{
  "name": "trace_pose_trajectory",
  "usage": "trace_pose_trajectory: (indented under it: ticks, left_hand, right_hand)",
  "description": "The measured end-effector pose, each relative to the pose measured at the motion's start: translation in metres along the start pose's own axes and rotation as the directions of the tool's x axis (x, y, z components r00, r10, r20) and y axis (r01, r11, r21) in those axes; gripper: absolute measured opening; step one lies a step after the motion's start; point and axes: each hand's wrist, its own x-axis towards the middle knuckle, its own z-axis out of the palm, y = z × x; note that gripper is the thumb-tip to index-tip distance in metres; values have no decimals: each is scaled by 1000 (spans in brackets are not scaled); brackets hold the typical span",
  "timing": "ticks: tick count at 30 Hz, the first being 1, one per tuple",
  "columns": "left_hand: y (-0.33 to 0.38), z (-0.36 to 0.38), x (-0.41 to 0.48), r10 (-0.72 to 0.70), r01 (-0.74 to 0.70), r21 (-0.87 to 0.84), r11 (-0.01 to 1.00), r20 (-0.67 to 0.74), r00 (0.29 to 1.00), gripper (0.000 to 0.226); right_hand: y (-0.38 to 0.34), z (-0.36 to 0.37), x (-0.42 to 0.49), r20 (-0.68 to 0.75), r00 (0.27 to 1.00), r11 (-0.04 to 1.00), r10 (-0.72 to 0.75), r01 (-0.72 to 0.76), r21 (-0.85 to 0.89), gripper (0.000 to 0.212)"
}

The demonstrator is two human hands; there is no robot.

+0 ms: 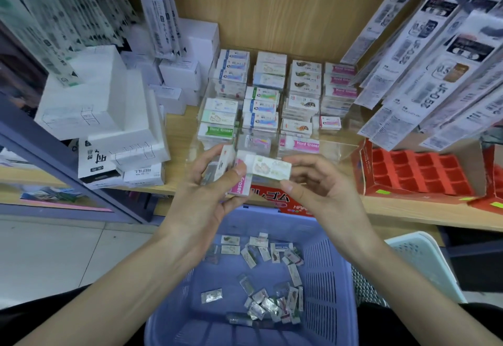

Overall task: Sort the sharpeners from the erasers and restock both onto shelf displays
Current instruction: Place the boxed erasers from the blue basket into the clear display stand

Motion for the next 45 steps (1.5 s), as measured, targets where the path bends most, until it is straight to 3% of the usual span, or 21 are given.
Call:
trace_pose_trajectory:
  ticks: [4,8,12,15,21,25,32,34,36,41,45]
  left_hand:
    - [16,-19,12,2,-9,-64,998,-108,994,44]
    - [31,-37,26,36,-44,-44,998,-183,983,43]
    - [38,-45,36,18,-34,-93,995,-165,986,43]
    - [42,-49,40,22,-41,-116,992,-160,987,48]
    - [40,-59,36,43,-53,-60,997,-159,986,47]
    - [39,-61,35,28,-39,-68,997,-156,987,47]
    - [35,-52,38,44,-52,-51,997,-160,986,46]
    - [34,-49,38,42,-51,-52,997,-166,985,45]
    - [33,-46,38,42,-50,-48,998,-161,986,46]
    - [33,-42,34,28,-38,-66,997,-141,990,56]
    - [30,-36,31,27,-35,-80,996,-99,995,42]
  right_hand:
    - [3,6,27,-158,987,999,31,-36,-31,29]
    - [-6,27,80,-182,980,968,-81,34,-250,29]
    - [-14,48,139,-136,967,821,-218,106,-560,25]
    - [-10,58,172,-111,974,710,-195,62,-702,27]
    - [6,63,176,-107,981,633,-162,20,-774,22]
    - [5,57,170,-139,967,597,-216,18,-802,18]
    - [6,63,182,-49,975,237,-216,4,-971,24]
    - [7,60,180,-9,980,191,-200,30,-981,26]
    - [6,55,175,6,976,263,-218,65,-963,27]
    - [-11,51,128,-45,961,595,-271,131,-793,31]
    - [-25,68,73,41,998,908,-54,66,-415,15]
